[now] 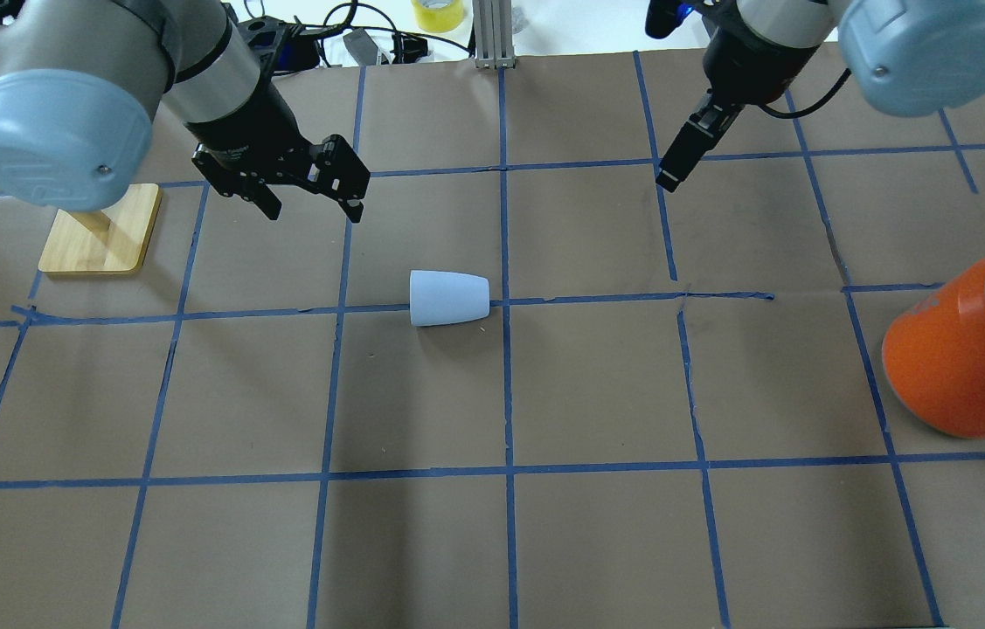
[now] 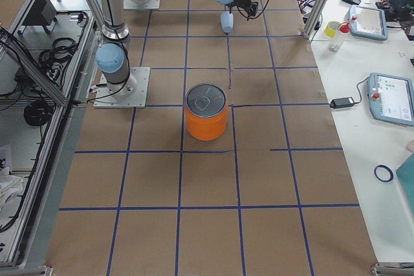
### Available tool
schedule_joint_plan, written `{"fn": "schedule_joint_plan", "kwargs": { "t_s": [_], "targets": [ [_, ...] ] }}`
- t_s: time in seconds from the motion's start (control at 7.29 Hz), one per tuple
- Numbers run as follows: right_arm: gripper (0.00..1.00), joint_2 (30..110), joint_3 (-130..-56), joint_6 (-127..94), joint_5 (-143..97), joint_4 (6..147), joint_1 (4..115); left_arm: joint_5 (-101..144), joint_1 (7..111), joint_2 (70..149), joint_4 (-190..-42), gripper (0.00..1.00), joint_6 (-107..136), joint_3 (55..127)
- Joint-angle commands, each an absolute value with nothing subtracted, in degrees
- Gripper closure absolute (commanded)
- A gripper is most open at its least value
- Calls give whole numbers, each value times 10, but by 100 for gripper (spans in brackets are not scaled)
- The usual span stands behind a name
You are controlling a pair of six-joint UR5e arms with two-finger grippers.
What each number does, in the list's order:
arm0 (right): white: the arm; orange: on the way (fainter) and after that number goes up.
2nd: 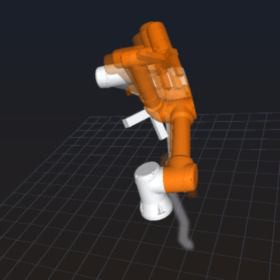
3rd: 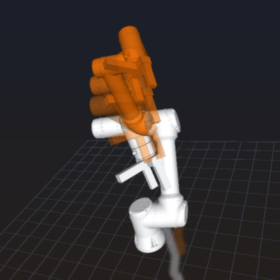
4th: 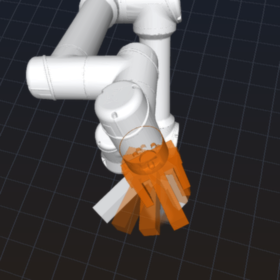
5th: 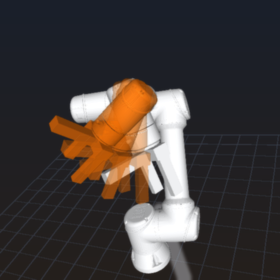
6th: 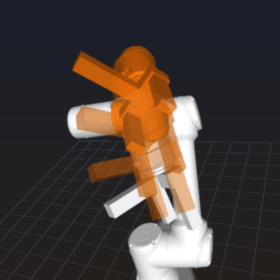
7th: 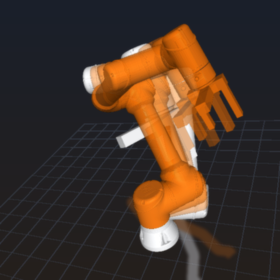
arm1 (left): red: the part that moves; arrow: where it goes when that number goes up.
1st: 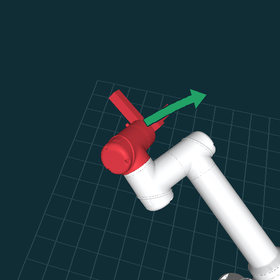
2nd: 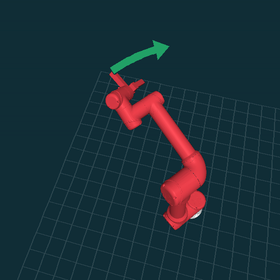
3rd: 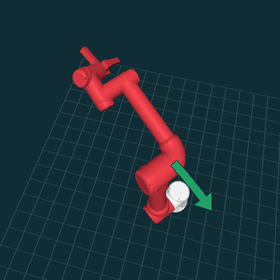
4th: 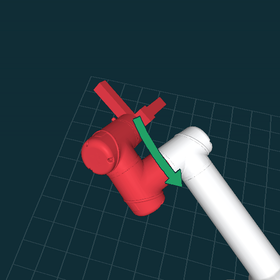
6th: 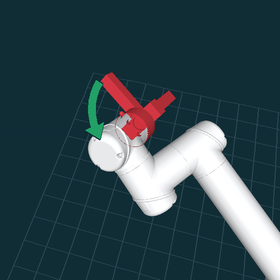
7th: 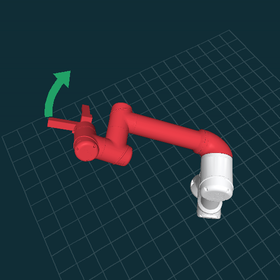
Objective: Flip cup
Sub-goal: 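Raise the right gripper away while the left gripper moves toward the cup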
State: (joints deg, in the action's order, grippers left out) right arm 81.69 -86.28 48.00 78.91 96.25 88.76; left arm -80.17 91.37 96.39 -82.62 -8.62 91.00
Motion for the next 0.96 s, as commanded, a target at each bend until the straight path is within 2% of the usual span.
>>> {"fn": "schedule_joint_plan", "kwargs": {
  "t_s": [0.0, 0.41, 0.82],
  "targets": [
    [0, 848, -867, 334, 793, 954, 882, -768, 891, 995, -810, 0, -136, 912],
    [0, 871, -867, 122, 884, 953, 884, -706, 889, 1045, -761, 0, -137, 916],
    [0, 881, -868, 59, 884, 947, 885, -650, 889, 1075, -722, 0, -165, 928]
  ]
}}
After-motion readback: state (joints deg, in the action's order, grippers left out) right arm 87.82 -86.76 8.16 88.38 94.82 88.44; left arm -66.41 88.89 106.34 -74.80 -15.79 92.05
